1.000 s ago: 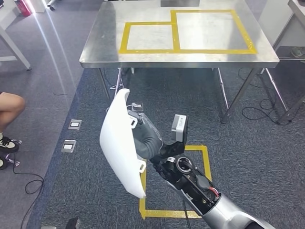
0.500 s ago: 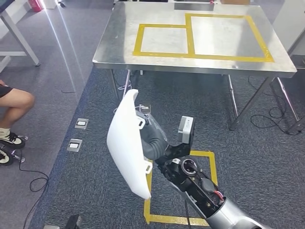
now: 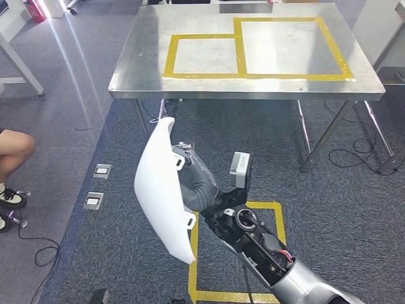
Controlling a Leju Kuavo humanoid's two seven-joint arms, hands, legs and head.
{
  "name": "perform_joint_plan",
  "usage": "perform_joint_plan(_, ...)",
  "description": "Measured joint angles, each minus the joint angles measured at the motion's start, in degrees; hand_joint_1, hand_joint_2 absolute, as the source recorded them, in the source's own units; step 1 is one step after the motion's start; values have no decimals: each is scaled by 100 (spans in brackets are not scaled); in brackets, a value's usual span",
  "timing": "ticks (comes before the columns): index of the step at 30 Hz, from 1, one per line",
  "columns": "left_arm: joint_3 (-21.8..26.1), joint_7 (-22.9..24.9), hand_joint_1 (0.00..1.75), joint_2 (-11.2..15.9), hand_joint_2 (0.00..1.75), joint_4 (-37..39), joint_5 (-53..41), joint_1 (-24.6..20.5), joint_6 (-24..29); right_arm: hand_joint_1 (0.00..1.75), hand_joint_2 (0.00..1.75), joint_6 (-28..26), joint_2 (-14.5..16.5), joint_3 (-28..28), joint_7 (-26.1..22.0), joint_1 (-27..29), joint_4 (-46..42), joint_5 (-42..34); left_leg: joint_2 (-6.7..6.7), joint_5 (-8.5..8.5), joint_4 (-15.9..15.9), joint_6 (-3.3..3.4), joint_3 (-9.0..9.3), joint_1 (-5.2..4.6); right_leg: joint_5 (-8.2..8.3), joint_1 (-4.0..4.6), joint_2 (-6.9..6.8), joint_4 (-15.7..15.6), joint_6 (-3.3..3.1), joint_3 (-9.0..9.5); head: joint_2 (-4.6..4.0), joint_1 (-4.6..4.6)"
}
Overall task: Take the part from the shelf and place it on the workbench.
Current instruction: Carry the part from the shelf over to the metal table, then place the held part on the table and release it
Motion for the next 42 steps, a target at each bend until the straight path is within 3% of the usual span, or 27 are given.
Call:
perform_joint_plan(2,4,-2,0,5,175,0,9,3,-1,175,175,-1,0,1,1,-3,-1,0,10,532,-862,-23,323,31,-96,-4,8,12,54,91,0,-55)
perform_joint_plan(3,7,-3,0,5,175,0,14,-1,-2,175,175,-2,0,1,2,-7,-2,0,8,686,-1234,-5,482,33,-149,3,12,22,89,122,0,-78)
perform_joint_plan(5,10,-4,0,-4,175,0,18,-6,-6,175,175,-7,0,-1,4,-11,-3,0,0,709,-1539,77,621,20,-221,21,20,39,155,160,0,-72)
perform_joint_plan(8,13,-5,0,-11,175,0,20,1,-7,175,175,-17,0,-1,5,-9,-5,0,-8,615,-1559,238,713,0,-311,0,15,169,227,169,0,0)
perform_joint_plan(10,14,-5,0,-8,175,0,19,3,-4,175,175,-22,-1,-2,5,-9,-6,0,-6,552,-1567,315,821,-14,-523,-10,-3,701,257,-85,0,59)
perform_joint_plan(13,15,-5,0,1,175,0,20,4,0,175,175,-34,-3,-3,15,26,-5,2,-6,432,-1563,372,955,-65,-885,-3,-7,1852,245,-810,0,162)
perform_joint_plan(14,15,-5,0,1,175,0,21,10,0,175,175,-36,-4,-3,19,40,-4,3,-9,384,-1563,380,1015,-87,-861,8,-7,1958,218,-955,0,183)
perform_joint_plan(15,15,-5,0,-1,175,0,22,16,0,175,175,-37,-4,-3,22,48,-4,5,-14,330,-1563,384,1091,-107,-718,27,-6,1831,178,-990,0,198)
perform_joint_plan(17,15,-5,0,-12,175,0,22,26,0,175,175,-37,-4,-3,25,50,-4,10,-21,214,-1572,386,1252,-127,-128,102,-7,1062,58,-818,0,220)
perform_joint_plan(19,15,-5,0,-33,175,-1,22,16,0,175,175,-38,-4,-3,23,42,-3,14,-28,128,-1590,359,1332,-125,264,176,-8,403,-44,-633,0,227)
perform_joint_plan(22,17,-5,0,-45,175,0,25,4,0,175,175,-48,-4,-6,23,32,-8,17,-19,117,-1598,274,1378,-124,325,190,8,141,-107,-487,0,258)
perform_joint_plan(24,17,-5,0,-44,175,-1,26,3,0,175,175,-49,-3,-7,19,20,-14,17,-11,114,-1352,220,1306,-123,329,156,14,21,-129,-327,0,241)
perform_joint_plan(25,17,-6,0,-44,175,-1,25,-9,0,175,175,-48,-2,-6,16,10,-17,17,-9,55,-1055,193,1146,-115,316,137,12,-31,-134,-249,0,212)
perform_joint_plan(27,17,-7,0,-45,175,-1,14,-29,0,175,175,-54,-2,-5,17,6,-14,17,-6,-188,-299,126,636,-75,253,122,1,-63,-140,-151,0,156)
perform_joint_plan(29,17,-6,0,-43,175,0,-7,-26,0,175,175,-69,-3,-5,16,21,-10,18,-4,-364,80,64,229,-23,163,112,8,-62,-129,-58,0,119)
perform_joint_plan(30,17,-6,0,-39,175,0,-19,-22,0,175,175,-74,-3,-6,14,27,-9,19,-3,-275,-29,39,164,-1,111,100,16,-61,-116,5,0,104)
perform_joint_plan(31,17,-5,0,-33,175,0,-30,-21,0,175,175,-78,-4,-7,11,28,-8,19,-1,-49,-327,13,203,18,56,85,23,-59,-96,75,0,87)
perform_joint_plan(33,17,0,0,-24,175,0,-44,-27,1,175,175,-81,-4,-8,9,26,-5,27,19,534,-1158,-21,426,45,-67,61,30,-40,-37,219,0,38)
perform_joint_plan(34,17,8,0,-22,175,0,-48,-41,1,175,175,-82,-4,-9,8,24,-5,34,39,664,-1428,-6,516,41,-124,62,34,-30,0,254,0,10)
perform_joint_plan(36,16,29,0,-24,175,0,-51,-64,2,175,175,-87,-4,-13,10,24,-5,49,57,702,-1608,83,579,26,-203,72,37,20,79,293,0,-10)
perform_joint_plan(39,15,58,0,-26,175,0,-59,-74,13,175,175,-89,-4,-19,9,20,-9,58,36,722,-1615,224,690,25,-340,55,22,233,173,277,0,60)
perform_joint_plan(40,15,67,0,-26,175,0,-62,-79,17,175,175,-89,-4,-22,9,16,-11,58,36,707,-1617,259,732,20,-460,45,17,462,195,172,0,97)
perform_joint_plan(42,15,77,0,-22,175,0,-65,-93,27,175,175,-88,-8,-26,10,21,-12,59,37,653,-1619,301,786,3,-802,28,11,1250,228,-261,0,157)
